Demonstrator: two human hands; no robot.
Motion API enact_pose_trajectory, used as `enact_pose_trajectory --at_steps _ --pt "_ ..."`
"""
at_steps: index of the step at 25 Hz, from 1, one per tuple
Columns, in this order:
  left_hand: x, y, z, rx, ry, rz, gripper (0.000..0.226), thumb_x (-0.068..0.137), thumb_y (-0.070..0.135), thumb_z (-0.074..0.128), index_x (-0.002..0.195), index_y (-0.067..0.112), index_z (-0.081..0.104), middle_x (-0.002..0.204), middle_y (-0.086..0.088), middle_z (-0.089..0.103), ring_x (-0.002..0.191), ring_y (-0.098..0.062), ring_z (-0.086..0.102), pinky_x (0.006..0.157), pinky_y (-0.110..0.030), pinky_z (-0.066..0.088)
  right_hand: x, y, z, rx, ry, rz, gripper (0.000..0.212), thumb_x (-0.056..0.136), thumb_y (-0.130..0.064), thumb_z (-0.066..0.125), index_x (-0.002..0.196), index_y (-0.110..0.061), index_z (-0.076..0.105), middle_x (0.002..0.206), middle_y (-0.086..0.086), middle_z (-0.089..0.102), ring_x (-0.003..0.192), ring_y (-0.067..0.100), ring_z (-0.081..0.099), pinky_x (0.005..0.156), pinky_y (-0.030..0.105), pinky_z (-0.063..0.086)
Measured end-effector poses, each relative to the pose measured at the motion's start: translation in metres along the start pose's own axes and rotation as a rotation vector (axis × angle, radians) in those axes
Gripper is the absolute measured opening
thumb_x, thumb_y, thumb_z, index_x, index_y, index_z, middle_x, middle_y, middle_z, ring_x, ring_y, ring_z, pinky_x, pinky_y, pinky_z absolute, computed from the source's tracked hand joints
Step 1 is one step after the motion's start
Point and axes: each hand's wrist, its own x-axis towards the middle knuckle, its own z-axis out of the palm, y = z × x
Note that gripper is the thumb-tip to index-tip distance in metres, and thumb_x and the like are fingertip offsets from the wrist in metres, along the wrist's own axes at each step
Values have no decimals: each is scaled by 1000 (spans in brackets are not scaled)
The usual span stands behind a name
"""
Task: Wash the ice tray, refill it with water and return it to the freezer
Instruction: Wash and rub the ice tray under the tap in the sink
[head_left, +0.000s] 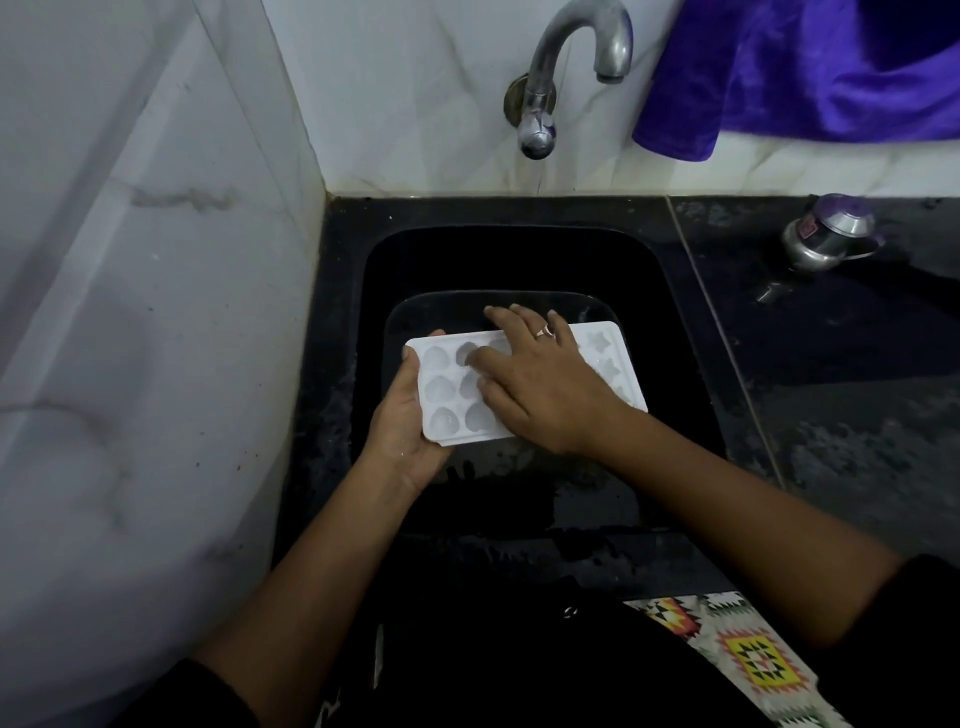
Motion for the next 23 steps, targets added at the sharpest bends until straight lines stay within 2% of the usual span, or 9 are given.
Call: enact_pose_trajectory --at_steps 3,7,10,13,14,17,23 --pt "-3 -7 5 20 -9 -19 62 110 55 32 155 15 48 130 -16 72 100 -29 78 78 -46 66 5 -4 -1 2 25 47 45 103 -44 31 125 -23 64 163 19 32 151 40 27 122 65 16" --pt "-2 -4 0 -12 9 -30 66 109 58 32 157 15 47 144 -19 64 104 -30 77 81 -48 65 4 -11 8 -13 12 -14 51 101 -47 26 127 -20 61 162 18 33 150 38 27 122 65 18" --pt "-4 -6 5 14 13 -26 63 110 55 33 155 14 49 126 -17 74 98 -29 79 77 -46 66 5 -10 4 18 52 81 51 100 -47 25 124 -22 63 160 19 37 149 40 30 121 64 18" --pt "-6 -3 7 -5 8 -37 59 111 54 29 142 14 58 111 -15 79 91 -28 80 69 -44 66 4 -13 11 -17 37 19 49 102 -46 26 127 -20 60 161 18 36 150 38 29 121 65 18" --pt "-6 -3 7 -3 16 -24 58 112 54 28 139 14 60 110 -15 79 90 -27 80 69 -43 66 3 -12 12 -17 31 9 51 101 -47 25 129 -21 60 161 18 35 150 38 29 121 65 17" --pt "-4 -8 3 15 17 -5 61 111 54 31 151 13 52 122 -15 75 99 -28 78 76 -45 66 5 -7 6 33 47 84 51 100 -48 25 124 -24 63 160 17 37 150 39 29 121 64 16" --pt "-6 0 4 1 29 -25 58 111 55 29 128 14 66 106 -16 80 86 -29 80 71 -47 67 -3 -5 7 13 20 46 50 102 -47 27 133 -28 62 163 17 33 152 39 24 123 66 14"
